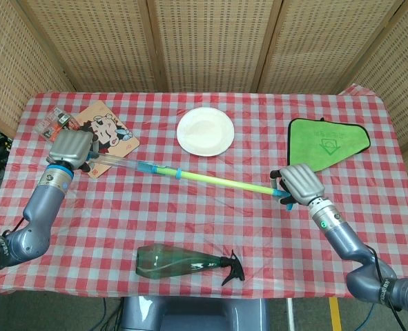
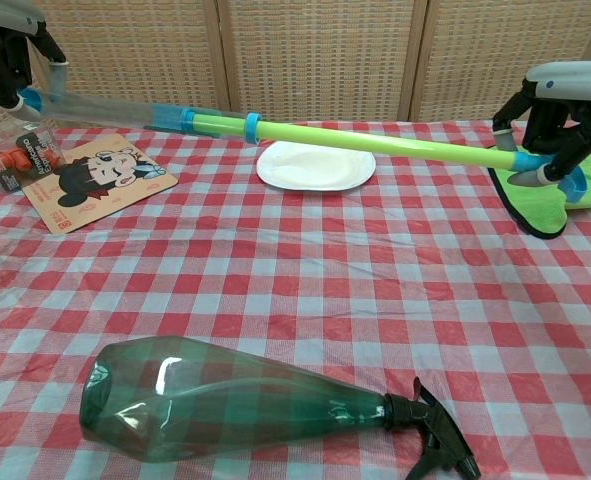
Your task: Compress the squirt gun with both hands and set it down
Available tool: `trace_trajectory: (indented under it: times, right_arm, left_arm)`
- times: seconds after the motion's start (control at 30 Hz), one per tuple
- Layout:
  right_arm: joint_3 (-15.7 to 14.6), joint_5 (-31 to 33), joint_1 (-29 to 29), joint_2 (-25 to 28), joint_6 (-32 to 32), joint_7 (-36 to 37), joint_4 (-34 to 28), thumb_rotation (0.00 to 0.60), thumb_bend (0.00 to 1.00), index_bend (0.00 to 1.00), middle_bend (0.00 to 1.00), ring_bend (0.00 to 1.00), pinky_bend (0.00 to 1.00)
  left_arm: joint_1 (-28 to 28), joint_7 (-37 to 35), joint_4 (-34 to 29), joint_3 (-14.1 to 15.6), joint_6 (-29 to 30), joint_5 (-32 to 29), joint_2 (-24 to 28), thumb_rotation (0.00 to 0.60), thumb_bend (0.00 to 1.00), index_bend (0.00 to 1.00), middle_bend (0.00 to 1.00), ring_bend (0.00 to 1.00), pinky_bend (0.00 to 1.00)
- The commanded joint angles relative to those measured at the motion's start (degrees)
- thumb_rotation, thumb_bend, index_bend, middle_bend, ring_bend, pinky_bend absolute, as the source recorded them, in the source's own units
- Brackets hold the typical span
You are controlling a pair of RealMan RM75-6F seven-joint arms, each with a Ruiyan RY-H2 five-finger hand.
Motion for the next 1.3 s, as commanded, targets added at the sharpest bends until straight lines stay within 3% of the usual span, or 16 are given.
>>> trace_trajectory:
  times: [0.03,1.3]
  right_arm:
    - [-0.01,0.12,0.12,-0.24,0.00,-0.27,-0.04,0.600,0.50,0.85,1.00,1.00,0.62]
    - [0.25,0.38,2.75,-2.38,-0.95,-2.90,-1.10,0.600,0.50,0.85,1.00,1.00,0.62]
  left_arm:
    - [-0.11,0.01,-0.13,0.03,-0.06,-0.10,-0.18,0.600,0.33,0.49,0.89,0.82,0.70]
    - [-4.08,2.63,-3.74,-1.06,4.06,-3.65,-6.38,0.600,0.33,0.49,0.89,0.82,0.70]
